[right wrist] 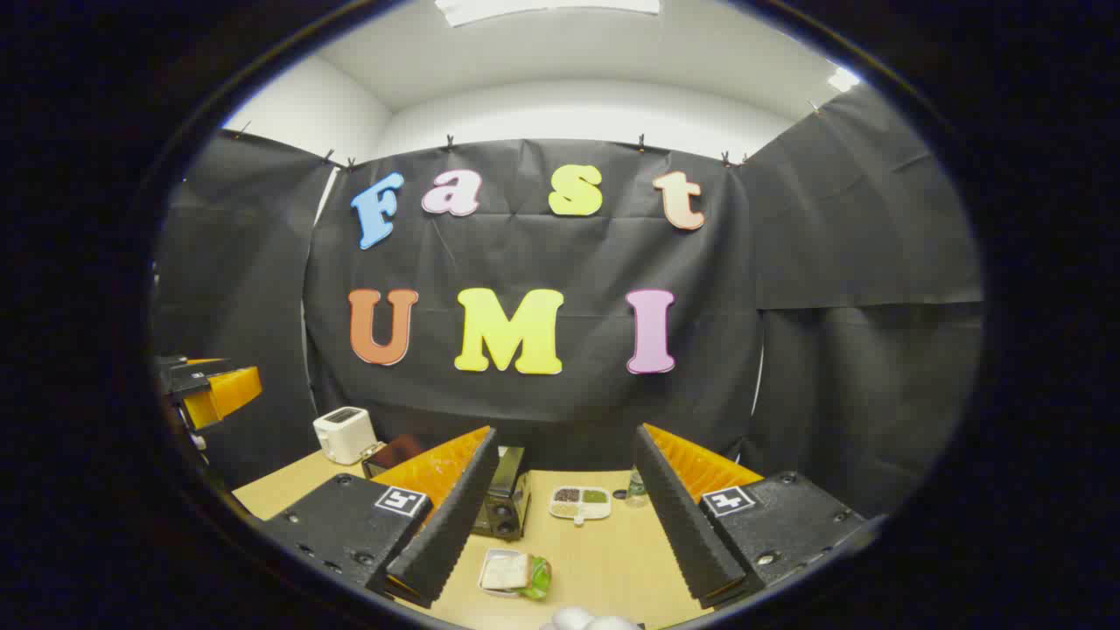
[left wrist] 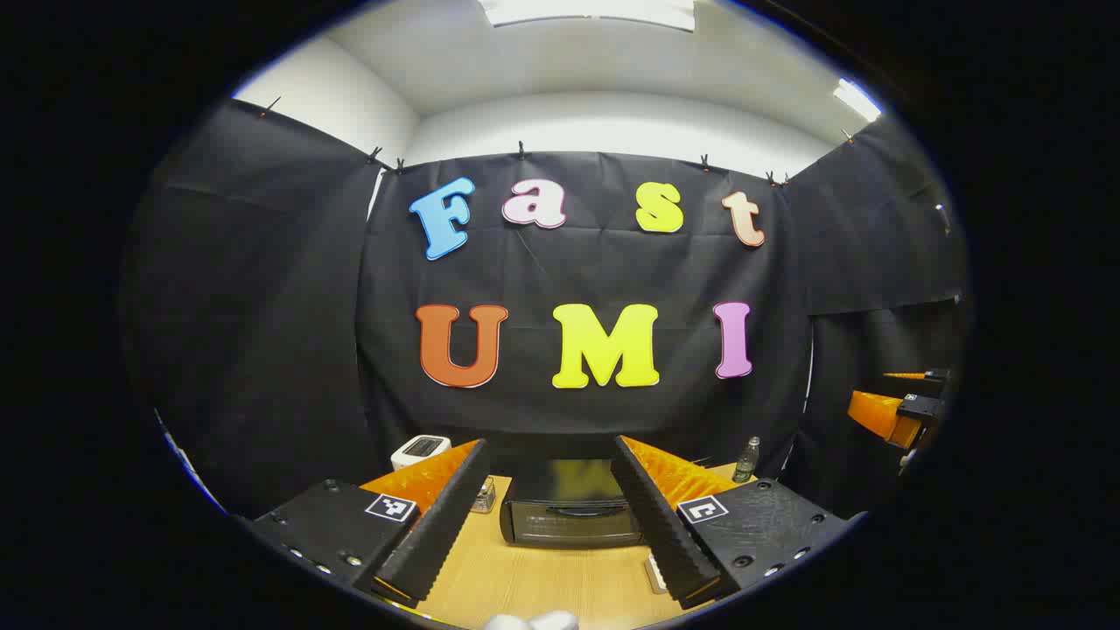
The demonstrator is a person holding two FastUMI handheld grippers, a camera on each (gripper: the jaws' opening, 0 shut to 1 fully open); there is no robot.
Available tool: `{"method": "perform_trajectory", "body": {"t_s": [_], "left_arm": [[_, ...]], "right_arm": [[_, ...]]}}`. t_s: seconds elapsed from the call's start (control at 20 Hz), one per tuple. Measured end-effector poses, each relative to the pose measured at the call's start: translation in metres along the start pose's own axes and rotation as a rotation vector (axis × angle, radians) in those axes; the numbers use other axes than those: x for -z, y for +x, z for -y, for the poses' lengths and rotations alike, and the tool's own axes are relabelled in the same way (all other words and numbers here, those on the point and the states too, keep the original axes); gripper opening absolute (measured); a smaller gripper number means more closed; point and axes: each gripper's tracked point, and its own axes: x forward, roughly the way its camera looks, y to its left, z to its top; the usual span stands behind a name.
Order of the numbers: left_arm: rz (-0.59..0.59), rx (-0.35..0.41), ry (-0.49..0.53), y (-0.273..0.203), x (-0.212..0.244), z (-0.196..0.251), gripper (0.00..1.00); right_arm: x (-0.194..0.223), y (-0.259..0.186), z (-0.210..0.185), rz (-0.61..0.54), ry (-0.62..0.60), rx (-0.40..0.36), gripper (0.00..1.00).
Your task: Open the electric oven with the left hand, put the food in, and close the electric oven.
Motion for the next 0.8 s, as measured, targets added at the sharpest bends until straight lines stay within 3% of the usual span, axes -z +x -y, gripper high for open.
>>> {"method": "perform_trajectory", "body": {"t_s": [0.8], "left_arm": [[-0.002,-0.001,0.015,0.018,0.003,-0.003,0.93]], "right_arm": [[0.002,0.004,0.005,-0.009,-0.004,0.006,0.96]]}}
